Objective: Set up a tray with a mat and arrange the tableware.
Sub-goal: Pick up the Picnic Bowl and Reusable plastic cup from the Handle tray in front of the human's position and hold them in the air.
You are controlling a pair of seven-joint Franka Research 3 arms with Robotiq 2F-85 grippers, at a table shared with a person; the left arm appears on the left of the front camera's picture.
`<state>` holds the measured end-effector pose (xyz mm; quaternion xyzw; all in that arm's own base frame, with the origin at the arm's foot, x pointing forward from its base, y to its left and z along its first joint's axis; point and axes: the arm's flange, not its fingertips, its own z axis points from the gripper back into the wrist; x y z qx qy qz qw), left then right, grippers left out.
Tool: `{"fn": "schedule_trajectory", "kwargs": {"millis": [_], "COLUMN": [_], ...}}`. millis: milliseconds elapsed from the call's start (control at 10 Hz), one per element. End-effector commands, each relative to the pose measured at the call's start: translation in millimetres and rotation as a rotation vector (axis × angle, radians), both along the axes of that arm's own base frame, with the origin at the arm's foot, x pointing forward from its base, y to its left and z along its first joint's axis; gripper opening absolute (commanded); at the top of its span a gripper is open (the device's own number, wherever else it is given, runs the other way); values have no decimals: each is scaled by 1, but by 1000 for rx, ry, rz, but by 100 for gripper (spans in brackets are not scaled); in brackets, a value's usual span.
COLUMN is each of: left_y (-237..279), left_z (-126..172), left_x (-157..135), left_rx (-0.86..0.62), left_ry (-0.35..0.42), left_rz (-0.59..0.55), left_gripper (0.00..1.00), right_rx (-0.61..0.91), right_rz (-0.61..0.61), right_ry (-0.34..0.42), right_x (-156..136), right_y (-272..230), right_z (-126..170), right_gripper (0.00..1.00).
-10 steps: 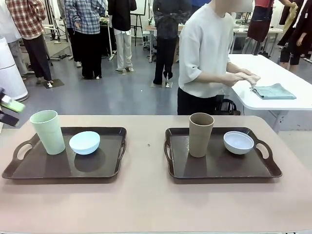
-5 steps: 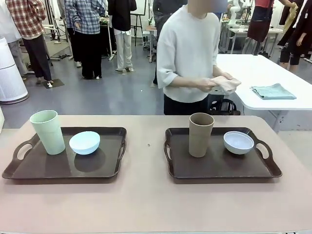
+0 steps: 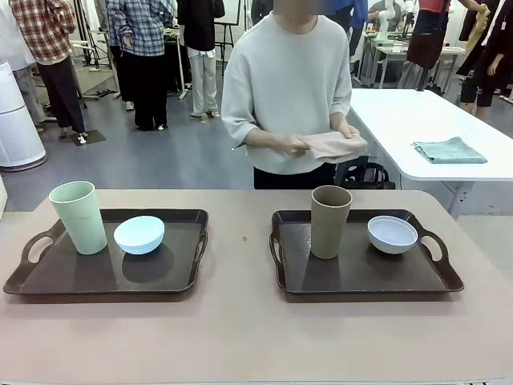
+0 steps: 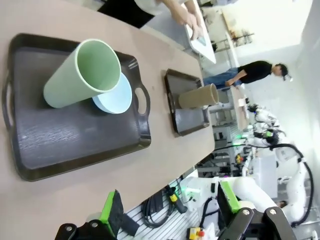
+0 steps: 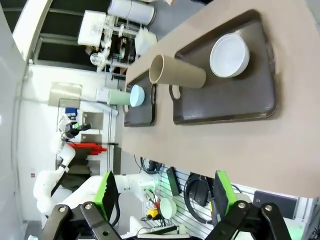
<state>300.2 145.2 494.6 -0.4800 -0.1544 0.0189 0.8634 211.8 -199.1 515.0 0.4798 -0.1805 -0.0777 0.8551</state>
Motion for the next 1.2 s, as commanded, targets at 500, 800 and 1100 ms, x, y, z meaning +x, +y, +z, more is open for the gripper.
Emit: {"fn": "schedule_trajectory", "kwargs": {"millis": [500, 800, 1100], "left_y": [5, 5, 5], "left_z": [-2, -2, -2], "left_x": [-1, -1, -1], "left_rx": [-30, -30, -30], "left_ry": [8, 8, 8], "left_rz": [21, 21, 21], "left_gripper": [100, 100, 100], "right_rx": [6, 6, 6], "right_rz": [-24, -24, -24], "right_ry": [-12, -12, -12], "right_x": [-3, -3, -3], "right_y": [-6, -6, -6], "right_z": [0, 0, 0], "right_gripper": [100, 100, 100]}}
